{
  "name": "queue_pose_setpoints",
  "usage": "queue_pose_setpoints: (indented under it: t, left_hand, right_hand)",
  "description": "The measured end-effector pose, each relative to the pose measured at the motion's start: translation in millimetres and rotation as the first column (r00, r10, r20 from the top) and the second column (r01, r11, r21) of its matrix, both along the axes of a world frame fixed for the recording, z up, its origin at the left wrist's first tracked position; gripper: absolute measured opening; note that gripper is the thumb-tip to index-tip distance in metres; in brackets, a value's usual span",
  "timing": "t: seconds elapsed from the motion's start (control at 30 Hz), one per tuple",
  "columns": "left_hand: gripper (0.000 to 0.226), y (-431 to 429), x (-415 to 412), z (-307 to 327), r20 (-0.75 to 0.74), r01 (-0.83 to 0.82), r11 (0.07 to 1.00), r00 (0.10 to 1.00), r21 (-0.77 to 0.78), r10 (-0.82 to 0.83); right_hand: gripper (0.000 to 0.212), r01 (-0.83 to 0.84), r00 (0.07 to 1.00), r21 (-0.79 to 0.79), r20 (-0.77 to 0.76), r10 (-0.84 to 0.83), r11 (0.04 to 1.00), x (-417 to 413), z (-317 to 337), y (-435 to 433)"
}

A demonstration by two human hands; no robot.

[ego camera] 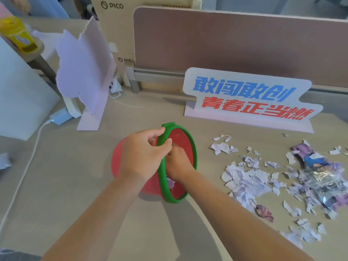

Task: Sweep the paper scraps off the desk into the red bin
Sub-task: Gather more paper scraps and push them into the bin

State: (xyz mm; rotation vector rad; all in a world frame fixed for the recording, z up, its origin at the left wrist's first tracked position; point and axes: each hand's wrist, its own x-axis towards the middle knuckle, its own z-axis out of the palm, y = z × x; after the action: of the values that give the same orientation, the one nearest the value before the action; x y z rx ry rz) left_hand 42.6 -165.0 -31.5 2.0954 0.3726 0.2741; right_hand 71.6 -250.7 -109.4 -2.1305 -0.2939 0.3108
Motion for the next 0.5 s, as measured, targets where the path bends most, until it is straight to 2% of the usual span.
queue_pose_setpoints:
  t: [0.1, 0.17, 0.23, 0.3, 0.4, 0.5]
  left_hand:
    - [0.033, -3.4, 3.2, -0.2, 0.011, 0.031, 0.999, 0.999, -0.013, -0.031]
    - [0.033, -6.4, 5.2, -0.5, 0.010, 0.052, 0.999, 0.999, -0.008, -0.052]
    - [0.033, -11.4, 7.0, -0.7, 0.005, 0.069, 0.998, 0.998, 0.006, -0.069]
    - [0.033, -16.1, 8.6, -0.1, 0.011, 0.076, 0.997, 0.997, 0.006, -0.076]
    - [0.033, -23.0, 14.5, -0.7, 0.008, 0.083, 0.996, 0.997, 0.017, -0.083]
    - [0.034, -30.3, 24.8, -3.1, -0.003, 0.078, 0.997, 0.997, 0.014, -0.078]
  right_hand:
    - [0.039, -0.046, 0.997, 0.099, 0.068, 0.039, 0.994, -4.3, 1.5, -6.7]
    - [0.034, -0.006, 0.996, 0.131, 0.085, -0.005, 0.991, -7.5, 9.1, -22.2]
    - [0.025, 0.151, 0.981, 0.174, 0.094, -0.169, 0.973, -11.8, 15.9, -46.7]
    - [0.016, 0.381, 0.909, 0.180, 0.109, -0.403, 0.907, -9.2, 13.7, -76.3]
    - [0.015, 0.568, 0.818, 0.022, 0.092, -0.567, 0.823, 13.5, -12.6, -117.1]
    - [0.038, 0.605, 0.791, -0.216, 0.053, -0.610, 0.766, 40.4, -44.8, -147.6]
